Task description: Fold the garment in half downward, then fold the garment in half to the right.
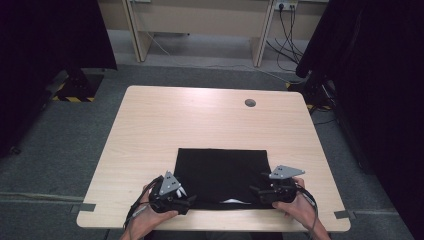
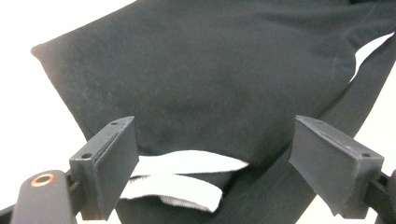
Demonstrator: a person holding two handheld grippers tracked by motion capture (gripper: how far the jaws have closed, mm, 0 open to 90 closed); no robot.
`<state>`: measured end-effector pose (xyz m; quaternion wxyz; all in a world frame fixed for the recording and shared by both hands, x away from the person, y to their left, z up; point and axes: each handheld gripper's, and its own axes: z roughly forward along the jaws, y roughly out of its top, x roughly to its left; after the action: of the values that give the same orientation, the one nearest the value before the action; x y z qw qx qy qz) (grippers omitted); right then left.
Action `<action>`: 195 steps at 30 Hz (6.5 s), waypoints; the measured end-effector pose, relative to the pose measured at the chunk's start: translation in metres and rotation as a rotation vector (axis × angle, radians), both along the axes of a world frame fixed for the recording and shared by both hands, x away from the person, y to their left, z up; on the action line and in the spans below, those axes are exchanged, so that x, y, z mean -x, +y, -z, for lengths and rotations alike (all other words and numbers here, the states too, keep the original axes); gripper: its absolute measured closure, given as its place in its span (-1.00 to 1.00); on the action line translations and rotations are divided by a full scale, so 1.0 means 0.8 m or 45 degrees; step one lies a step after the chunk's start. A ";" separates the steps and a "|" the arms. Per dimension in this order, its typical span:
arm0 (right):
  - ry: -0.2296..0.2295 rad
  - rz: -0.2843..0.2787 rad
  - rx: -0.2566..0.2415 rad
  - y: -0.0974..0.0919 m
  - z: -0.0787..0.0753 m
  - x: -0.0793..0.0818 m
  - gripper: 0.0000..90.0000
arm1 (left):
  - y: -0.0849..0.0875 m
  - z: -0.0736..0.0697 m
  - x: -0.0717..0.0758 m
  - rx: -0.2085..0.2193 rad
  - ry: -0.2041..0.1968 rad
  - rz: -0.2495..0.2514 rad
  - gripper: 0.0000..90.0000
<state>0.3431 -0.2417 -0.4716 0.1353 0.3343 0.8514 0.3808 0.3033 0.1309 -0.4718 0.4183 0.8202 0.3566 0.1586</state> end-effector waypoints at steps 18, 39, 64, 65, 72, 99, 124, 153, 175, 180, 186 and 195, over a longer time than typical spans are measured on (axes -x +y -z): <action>-0.023 0.004 0.016 -0.041 0.005 -0.001 -0.30 | -0.005 0.009 0.007 0.047 0.076 0.041 -0.90; -0.021 0.030 0.009 -0.081 0.006 0.003 -0.34 | -0.003 0.015 0.010 0.012 0.120 0.061 -0.92; -0.003 0.062 0.006 -0.097 0.006 0.003 -0.35 | -0.019 0.018 0.024 -0.060 0.081 0.136 -0.96; -0.004 0.063 0.007 -0.097 0.006 0.003 -0.35 | -0.021 0.018 0.025 -0.066 0.074 0.141 -0.96; -0.006 0.066 0.013 -0.096 0.006 0.003 -0.36 | -0.035 0.019 0.026 -0.103 0.056 0.136 -0.97; -0.011 0.067 0.020 -0.095 0.006 0.003 -0.36 | -0.078 0.008 0.003 -0.128 -0.029 0.214 0.43; 0.050 0.150 0.074 -0.129 -0.002 0.028 -0.34 | -0.105 0.007 0.001 -0.093 0.037 0.288 0.44; -0.074 -0.074 -0.060 -0.002 -0.051 -0.041 -0.31 | -0.101 0.012 -0.002 -0.049 0.007 0.283 0.44; -0.029 -0.205 -0.026 0.087 -0.047 -0.085 -0.26 | -0.101 0.012 -0.002 -0.045 0.010 0.281 0.44; -0.023 -0.214 -0.008 0.100 -0.045 -0.093 -0.26 | -0.101 0.012 -0.002 -0.045 0.011 0.282 0.44; -0.008 -0.217 0.013 0.113 -0.039 -0.103 -0.25 | -0.100 0.012 -0.001 -0.043 0.020 0.279 0.44; 0.013 -0.241 0.031 0.140 -0.032 -0.117 -0.24 | -0.100 0.012 -0.003 -0.053 -0.007 0.282 0.44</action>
<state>0.4371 -0.1298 -0.4461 0.0985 0.2528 0.8843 0.3800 0.3059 0.0512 -0.4811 0.4172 0.8626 0.2593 0.1212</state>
